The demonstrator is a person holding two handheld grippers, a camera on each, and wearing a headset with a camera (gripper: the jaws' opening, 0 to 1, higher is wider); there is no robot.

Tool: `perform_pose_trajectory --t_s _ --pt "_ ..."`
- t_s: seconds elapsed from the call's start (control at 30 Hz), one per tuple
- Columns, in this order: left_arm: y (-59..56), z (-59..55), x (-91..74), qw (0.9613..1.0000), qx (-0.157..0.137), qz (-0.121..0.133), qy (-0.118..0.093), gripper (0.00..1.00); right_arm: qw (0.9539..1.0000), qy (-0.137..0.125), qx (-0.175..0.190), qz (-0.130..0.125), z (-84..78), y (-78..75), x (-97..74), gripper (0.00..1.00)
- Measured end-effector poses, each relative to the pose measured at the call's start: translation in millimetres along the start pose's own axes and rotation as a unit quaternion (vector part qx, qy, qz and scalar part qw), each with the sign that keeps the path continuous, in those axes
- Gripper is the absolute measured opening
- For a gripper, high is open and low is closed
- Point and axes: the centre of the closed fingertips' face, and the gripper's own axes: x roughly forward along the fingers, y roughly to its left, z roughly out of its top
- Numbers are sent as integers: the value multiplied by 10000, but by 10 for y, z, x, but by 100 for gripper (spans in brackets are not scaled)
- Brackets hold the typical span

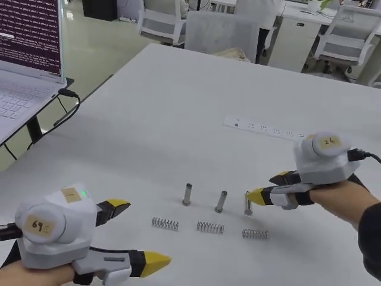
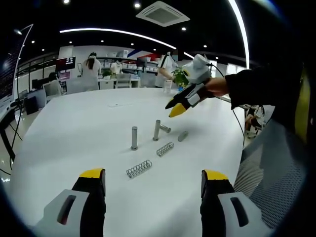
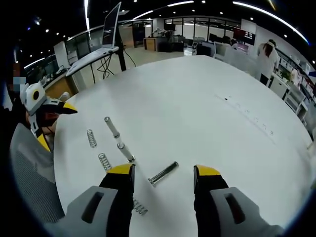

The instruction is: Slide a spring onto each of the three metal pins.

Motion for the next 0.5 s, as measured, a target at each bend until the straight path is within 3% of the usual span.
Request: perform_pose_trajectory --t_s 0.37,0.5 --pt "6 11 -1 10000 -64 9 -44 75 9991 397 117 -63 -51 -27 254 38" --pt "1 14 8 10000 -71 -3 -58 75 9979 596 141 -208 -99 -72 329 33"
